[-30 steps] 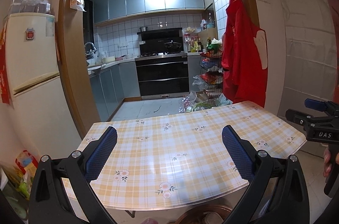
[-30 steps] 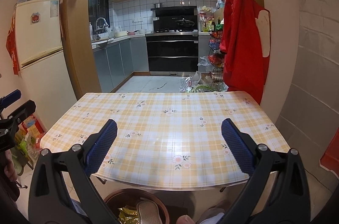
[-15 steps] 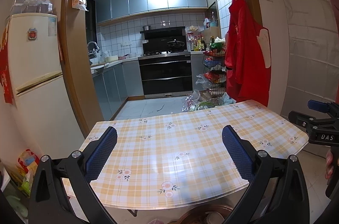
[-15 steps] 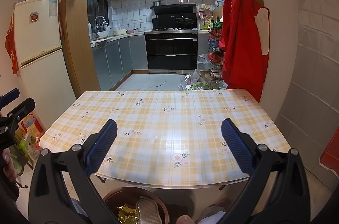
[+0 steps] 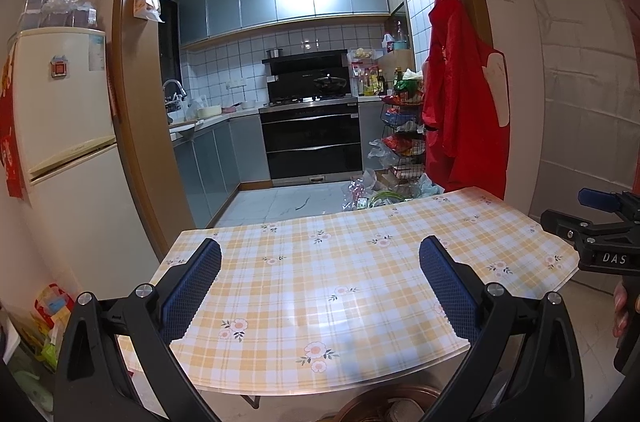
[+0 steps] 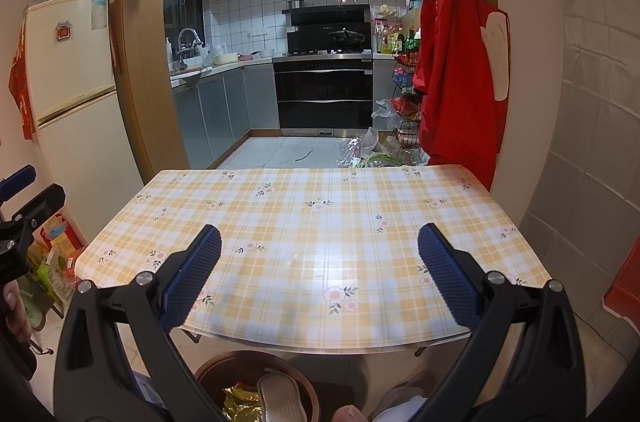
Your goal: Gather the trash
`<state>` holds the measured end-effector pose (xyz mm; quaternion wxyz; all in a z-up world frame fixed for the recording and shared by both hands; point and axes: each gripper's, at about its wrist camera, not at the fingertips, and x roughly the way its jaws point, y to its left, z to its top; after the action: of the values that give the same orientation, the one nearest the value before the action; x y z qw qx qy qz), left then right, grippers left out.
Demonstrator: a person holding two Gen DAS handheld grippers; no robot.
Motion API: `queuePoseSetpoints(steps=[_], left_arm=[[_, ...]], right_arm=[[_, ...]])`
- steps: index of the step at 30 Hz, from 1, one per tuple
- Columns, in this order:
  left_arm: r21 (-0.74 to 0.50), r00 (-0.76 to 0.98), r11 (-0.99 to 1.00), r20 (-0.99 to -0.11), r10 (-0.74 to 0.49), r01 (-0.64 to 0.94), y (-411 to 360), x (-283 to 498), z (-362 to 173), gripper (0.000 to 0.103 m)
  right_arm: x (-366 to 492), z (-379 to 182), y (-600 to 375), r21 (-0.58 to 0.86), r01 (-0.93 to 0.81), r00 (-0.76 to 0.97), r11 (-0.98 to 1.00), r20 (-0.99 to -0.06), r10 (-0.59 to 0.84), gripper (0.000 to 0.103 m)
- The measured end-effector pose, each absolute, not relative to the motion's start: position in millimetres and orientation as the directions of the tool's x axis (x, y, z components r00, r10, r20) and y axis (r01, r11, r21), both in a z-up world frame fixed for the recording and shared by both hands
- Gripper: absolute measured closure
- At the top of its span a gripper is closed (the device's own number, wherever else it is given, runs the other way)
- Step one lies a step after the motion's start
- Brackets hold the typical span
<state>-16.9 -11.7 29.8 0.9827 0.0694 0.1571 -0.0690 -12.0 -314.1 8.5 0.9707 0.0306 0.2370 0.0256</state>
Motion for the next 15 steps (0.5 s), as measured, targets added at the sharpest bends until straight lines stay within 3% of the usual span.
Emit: queuePoseSetpoints(steps=[15], left_arm=[[0.121,0.942,0.981,-0.318,-0.105,0.151,-11.5,-16.5,30.0,0.006]], right_arm=[[-7.4,5.0,-313.6,0.075,-0.036,0.876,0.997,-0.478,0.067,0.006]])
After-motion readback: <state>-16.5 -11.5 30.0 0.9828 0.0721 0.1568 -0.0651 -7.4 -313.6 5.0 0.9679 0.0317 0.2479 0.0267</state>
